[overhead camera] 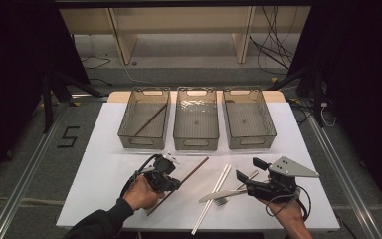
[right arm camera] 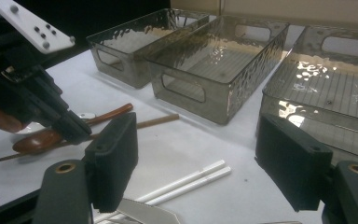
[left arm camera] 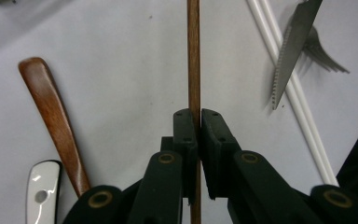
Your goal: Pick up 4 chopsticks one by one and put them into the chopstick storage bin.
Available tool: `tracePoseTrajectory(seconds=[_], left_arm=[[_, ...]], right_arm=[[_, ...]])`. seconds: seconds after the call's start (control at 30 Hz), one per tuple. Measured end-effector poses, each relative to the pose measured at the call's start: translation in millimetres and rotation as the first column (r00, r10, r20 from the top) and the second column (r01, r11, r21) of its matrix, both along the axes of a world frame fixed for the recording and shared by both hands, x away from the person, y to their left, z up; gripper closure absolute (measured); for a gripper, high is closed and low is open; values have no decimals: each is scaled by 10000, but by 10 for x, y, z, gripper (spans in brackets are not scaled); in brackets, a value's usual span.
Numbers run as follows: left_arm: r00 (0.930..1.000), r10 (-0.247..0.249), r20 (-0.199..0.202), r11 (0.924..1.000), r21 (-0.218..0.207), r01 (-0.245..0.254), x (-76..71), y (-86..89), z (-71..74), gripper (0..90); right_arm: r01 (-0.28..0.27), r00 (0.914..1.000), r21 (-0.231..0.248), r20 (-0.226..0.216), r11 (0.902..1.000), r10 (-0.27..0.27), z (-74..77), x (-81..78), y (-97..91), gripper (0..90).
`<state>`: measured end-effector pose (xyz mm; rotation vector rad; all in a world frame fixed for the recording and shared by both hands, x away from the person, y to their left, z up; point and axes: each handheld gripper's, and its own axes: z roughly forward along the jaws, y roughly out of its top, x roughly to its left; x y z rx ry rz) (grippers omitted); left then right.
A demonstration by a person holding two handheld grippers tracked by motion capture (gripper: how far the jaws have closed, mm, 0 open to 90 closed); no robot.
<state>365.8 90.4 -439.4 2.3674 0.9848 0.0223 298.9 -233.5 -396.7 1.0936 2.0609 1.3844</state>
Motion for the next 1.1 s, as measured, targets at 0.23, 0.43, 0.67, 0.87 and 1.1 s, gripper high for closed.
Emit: tracePoseTrajectory(seconds=[0.23, 0.43, 0.67, 0.87, 1.1], left_arm=[[9997, 21, 249, 9985, -547, -7, 15, 33, 164, 845], [9977, 253, 632, 9954, -940, -193, 76, 122, 327, 845], [9925, 637, 1043, 9902, -1304, -499, 157, 258, 520, 845], [9842, 1064, 1417, 9840, -1571, -837, 239, 402, 669, 845], [9729, 1496, 1762, 9769, -1785, -1179, 354, 543, 758, 845]], right_arm=[[2, 10000, -2, -8, 10000, -2, -1, 2, 0, 305], [11, 10000, 11, -6, 10000, -11, -5, 2, -1, 305], [11, 10000, 34, -16, 10000, -11, -5, 4, 0, 305], [22, 10000, 26, -47, 10000, -22, -8, 5, 2, 305], [31, 10000, -5, -68, 10000, -31, -10, 4, 1, 305]])
